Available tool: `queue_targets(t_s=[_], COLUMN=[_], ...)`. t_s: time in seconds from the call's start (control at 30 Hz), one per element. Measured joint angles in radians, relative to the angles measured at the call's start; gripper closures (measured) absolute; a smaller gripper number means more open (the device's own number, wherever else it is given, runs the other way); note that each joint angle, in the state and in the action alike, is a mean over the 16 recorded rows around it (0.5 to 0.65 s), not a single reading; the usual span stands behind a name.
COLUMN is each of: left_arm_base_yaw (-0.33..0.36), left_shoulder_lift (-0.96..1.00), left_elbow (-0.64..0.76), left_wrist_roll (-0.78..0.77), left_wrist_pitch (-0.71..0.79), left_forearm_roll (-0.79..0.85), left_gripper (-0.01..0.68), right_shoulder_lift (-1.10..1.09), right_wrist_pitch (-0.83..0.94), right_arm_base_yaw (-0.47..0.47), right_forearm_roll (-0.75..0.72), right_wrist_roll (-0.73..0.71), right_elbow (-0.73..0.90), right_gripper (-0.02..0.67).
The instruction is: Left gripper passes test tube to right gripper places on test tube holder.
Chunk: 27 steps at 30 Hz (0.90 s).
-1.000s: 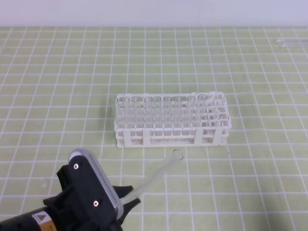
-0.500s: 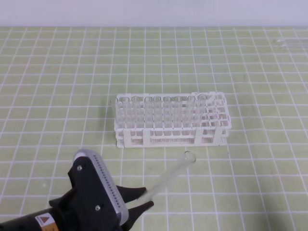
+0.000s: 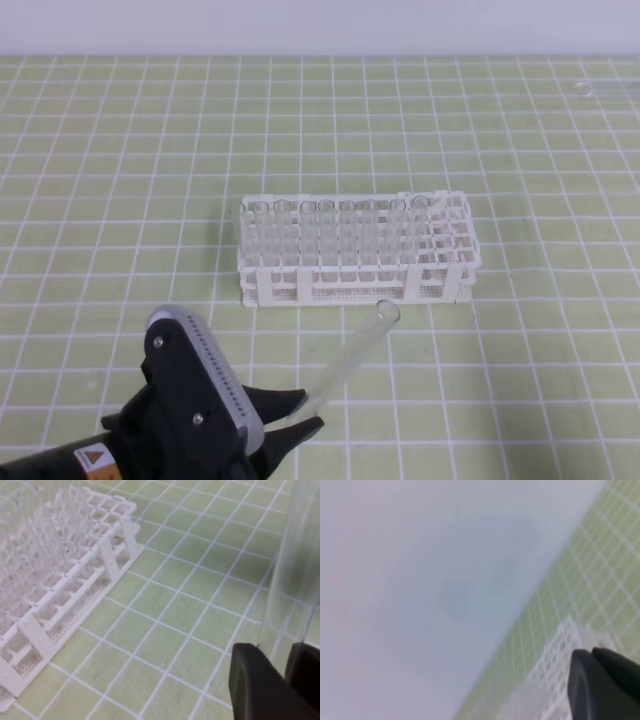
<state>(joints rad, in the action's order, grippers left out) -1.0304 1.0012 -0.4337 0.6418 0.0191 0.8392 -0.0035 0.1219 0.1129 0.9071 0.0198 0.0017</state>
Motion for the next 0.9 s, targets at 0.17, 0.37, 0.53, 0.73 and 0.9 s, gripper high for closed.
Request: queue_targets(t_s=[0.17, 0.37, 0.53, 0.73, 0.9], left_arm_base_yaw=[0.0, 0.0, 0.0, 0.0, 0.0], left_shoulder_lift=[0.018, 0.058, 0.11, 0.188, 0.264], left_elbow=[0.0, 0.0, 0.0, 0.0, 0.0], left_wrist_roll=[0.035, 0.058, 0.071, 0.068, 0.061], left_wrist_pitch=[-0.007, -0.053, -0.133, -0.266, -0.389], left_forearm_roll=[0.0, 0.001, 0.002, 0.004, 0.006], left_gripper=[0.607, 0.614, 0.601, 0.607, 0.608], right_shoulder_lift=[0.0, 0.0, 0.0, 0.029, 0.104], right_wrist_pitch=[-0.041, -0.051, 0.013, 0.123, 0.257], right_arm_base_yaw=[0.0, 0.0, 0.0, 0.0, 0.001], right_forearm_roll=[0.208, 0.217, 0.209, 0.269, 0.402], right_wrist_roll=[0.001, -0.002, -0.05, -0.247, -0.528], right_elbow=[0.0, -0.001, -0.035, -0.123, -0.212], right_gripper=[0.666, 0.666, 0.662, 0.611, 0.502])
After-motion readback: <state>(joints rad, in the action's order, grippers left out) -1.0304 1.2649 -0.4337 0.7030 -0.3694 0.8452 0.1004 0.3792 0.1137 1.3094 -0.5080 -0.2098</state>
